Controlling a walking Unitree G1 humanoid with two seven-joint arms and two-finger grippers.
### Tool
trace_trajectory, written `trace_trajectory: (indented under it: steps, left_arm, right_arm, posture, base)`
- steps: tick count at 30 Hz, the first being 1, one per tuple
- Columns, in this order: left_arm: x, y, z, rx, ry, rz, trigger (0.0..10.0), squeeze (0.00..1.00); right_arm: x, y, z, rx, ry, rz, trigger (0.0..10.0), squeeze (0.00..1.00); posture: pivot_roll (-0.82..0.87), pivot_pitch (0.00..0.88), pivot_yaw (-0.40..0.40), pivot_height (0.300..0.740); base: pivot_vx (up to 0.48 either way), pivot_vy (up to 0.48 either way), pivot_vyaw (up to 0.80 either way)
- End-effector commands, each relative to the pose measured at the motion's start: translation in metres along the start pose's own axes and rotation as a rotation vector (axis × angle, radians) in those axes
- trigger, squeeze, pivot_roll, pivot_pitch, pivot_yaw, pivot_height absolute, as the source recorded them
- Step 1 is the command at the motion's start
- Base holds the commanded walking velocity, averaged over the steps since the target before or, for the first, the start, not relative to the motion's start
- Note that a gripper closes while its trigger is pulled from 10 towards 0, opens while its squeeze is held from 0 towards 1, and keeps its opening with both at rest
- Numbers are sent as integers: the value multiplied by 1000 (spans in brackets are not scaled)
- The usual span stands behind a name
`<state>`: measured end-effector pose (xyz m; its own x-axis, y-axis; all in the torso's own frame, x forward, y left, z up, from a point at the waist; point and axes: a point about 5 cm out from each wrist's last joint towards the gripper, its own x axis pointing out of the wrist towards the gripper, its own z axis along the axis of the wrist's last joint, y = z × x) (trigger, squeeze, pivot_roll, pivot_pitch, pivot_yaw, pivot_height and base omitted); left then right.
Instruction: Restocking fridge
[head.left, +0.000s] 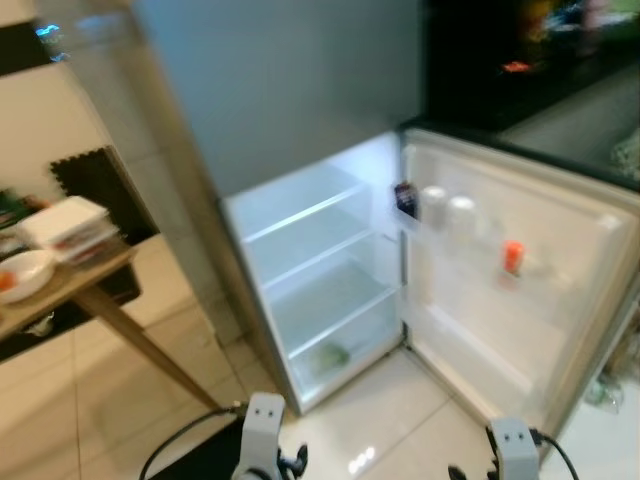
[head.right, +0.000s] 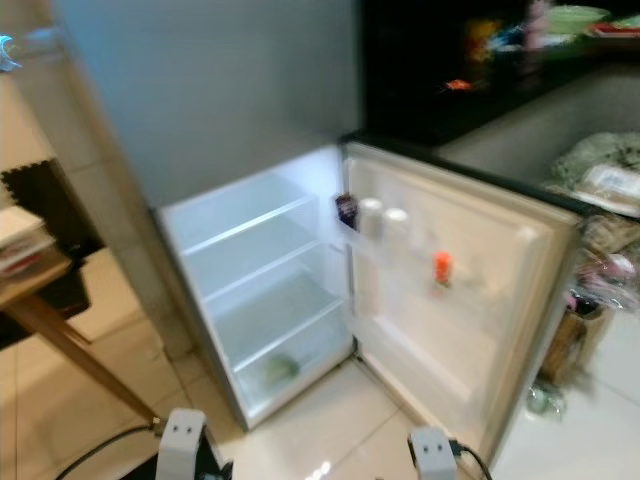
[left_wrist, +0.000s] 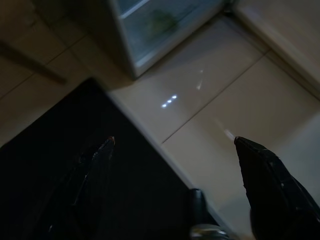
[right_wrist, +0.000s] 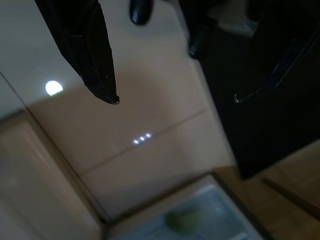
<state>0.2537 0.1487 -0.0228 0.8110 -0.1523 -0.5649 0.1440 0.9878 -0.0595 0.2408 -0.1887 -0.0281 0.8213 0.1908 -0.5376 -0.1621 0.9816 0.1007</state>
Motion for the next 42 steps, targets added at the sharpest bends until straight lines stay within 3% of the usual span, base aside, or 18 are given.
trace_trajectory:
  steps: [1, 8, 25, 42]
  left_arm:
    - [0, 2, -3, 13, 24, 6, 10000, 0]
    - [2, 0, 0, 8, 20, -11, 10000, 0]
    - [4, -4, 1, -65, 18, -21, 10000, 0]
    - [4, -4, 1, -75, 19, -20, 10000, 0]
  right_arm:
    - [-2, 3, -8, -2, 25, 5, 10000, 0]
    - [-1, 0, -6, 54, 4, -37, 10000, 0]
    - [-2, 0, -6, 23, 11, -7, 10000, 0]
    - [-2, -1, -3, 17, 6, 1, 10000, 0]
  posture:
    - [-83, 81, 104, 740]
    - [-94, 71, 115, 740]
    - [-91, 79, 98, 740]
    - [-93, 83, 95, 740]
  base:
    - [0, 0, 794]
    - [0, 0, 340]
    - [0, -154, 0]
    - [0, -480, 0]
